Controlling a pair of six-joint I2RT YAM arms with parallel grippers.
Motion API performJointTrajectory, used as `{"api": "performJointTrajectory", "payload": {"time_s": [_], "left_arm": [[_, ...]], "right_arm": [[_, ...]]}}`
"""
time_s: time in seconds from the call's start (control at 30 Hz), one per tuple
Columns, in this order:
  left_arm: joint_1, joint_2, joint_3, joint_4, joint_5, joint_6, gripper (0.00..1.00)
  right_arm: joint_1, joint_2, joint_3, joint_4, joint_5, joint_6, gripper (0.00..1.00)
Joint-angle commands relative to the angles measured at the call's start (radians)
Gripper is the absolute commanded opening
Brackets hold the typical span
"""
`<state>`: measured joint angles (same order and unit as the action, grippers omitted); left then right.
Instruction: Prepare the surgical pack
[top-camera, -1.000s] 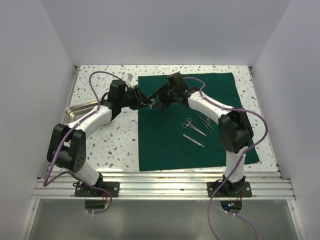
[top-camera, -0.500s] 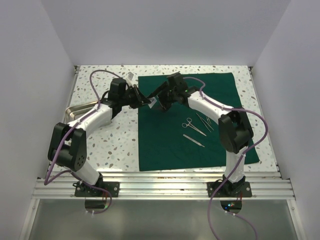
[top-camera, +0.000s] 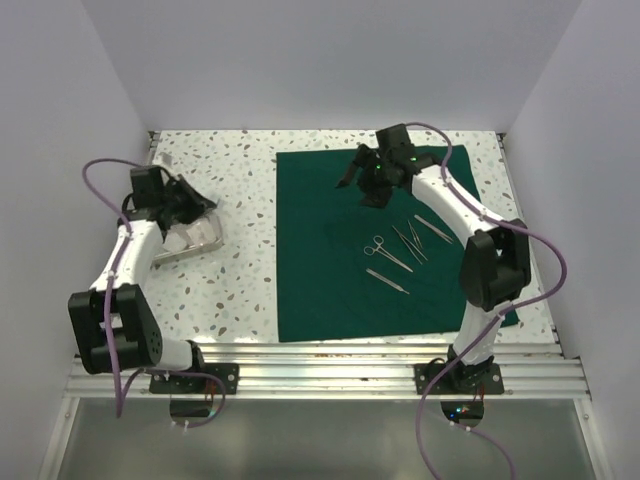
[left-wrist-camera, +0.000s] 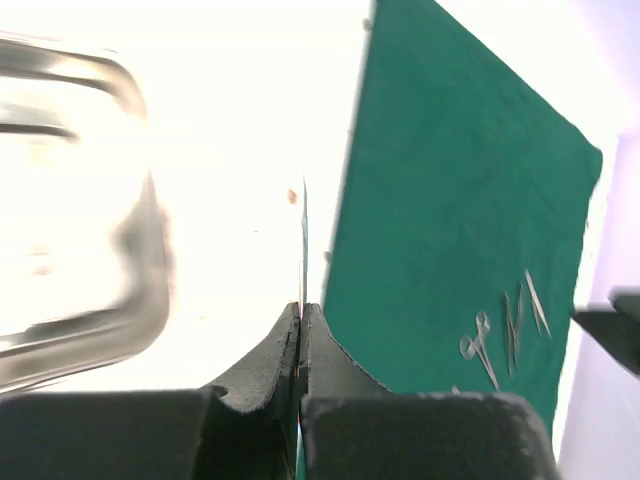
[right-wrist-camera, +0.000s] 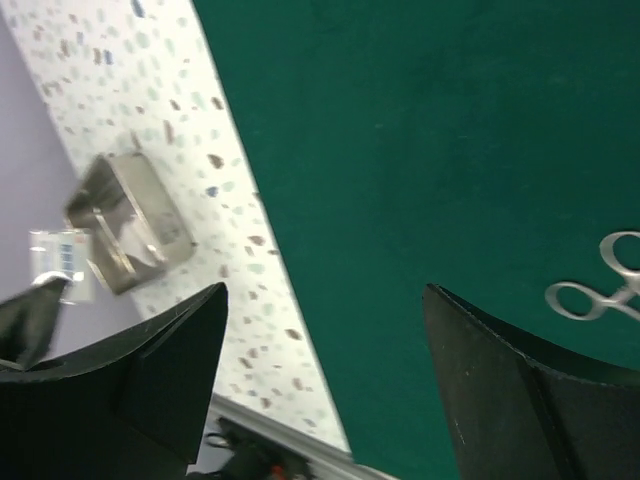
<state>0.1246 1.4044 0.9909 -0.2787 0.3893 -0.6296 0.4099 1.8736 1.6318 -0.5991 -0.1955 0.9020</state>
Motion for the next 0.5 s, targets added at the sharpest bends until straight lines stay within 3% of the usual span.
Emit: {"api": "performJointTrajectory", "payload": {"time_s": [0.0,0.13,0.47], "left_arm": [[0.122,-0.022,-0.015,-0.085,0.046,0.114,0.00],[0.275,0.016,-0.020,-0.105,0.048,0.177,0.00],[0.437,0.142,-0.054,-0.068,0.073,0.166,0.00]], "right_arm": [[-0.006,-0.097,-0.056,-0.080,0.030,-0.211,0.82],[-0.014,-0.132,-0.128,-0.096,0.019,-0.247,0.83],[-0.039,-0.131,-0.174,-0.160,-0.044,-0.379,0.83]]}}
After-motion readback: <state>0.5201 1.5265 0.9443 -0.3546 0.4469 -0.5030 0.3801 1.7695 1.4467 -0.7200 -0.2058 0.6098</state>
